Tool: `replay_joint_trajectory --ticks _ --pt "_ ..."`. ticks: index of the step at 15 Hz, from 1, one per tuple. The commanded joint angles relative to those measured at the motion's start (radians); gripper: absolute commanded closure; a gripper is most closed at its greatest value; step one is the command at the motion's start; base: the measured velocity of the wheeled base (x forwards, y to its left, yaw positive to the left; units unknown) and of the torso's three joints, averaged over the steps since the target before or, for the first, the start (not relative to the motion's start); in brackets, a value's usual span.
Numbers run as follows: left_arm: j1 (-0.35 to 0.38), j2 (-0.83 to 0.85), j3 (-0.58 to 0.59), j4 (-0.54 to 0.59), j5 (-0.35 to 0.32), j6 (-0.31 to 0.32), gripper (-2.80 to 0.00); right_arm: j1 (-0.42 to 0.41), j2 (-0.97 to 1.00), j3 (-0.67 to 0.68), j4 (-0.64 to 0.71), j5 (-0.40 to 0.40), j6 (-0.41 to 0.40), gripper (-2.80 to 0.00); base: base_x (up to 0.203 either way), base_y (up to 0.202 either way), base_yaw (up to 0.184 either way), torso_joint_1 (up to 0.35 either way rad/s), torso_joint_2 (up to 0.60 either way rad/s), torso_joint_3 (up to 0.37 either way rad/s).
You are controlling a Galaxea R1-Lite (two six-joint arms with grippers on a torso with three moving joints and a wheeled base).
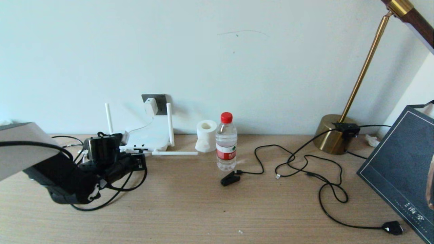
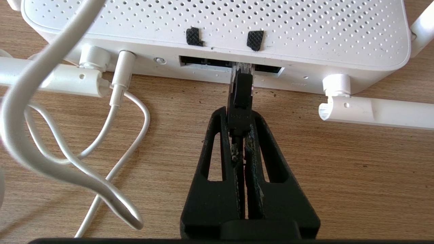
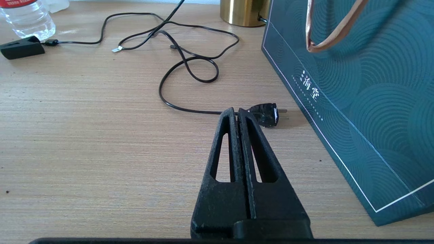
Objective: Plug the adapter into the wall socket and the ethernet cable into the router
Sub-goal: Align cable and router interface
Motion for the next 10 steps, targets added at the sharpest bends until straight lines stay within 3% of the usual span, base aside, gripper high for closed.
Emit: replay_joint_trajectory --ticks 1,10 --pt "0.000 -0.003 0.010 -0.003 0.001 0.000 0.00 0.000 0.001 0.000 0.000 0.000 0.000 0.00 0.000 0.000 0.000 0.000 0.00 0.000" --pt "0.000 -0.005 0.025 -0.024 0.001 0.001 0.00 0.000 0.001 0.000 0.000 0.000 -0.001 0.00 0.000 0.000 0.000 0.000 0.00 0.000"
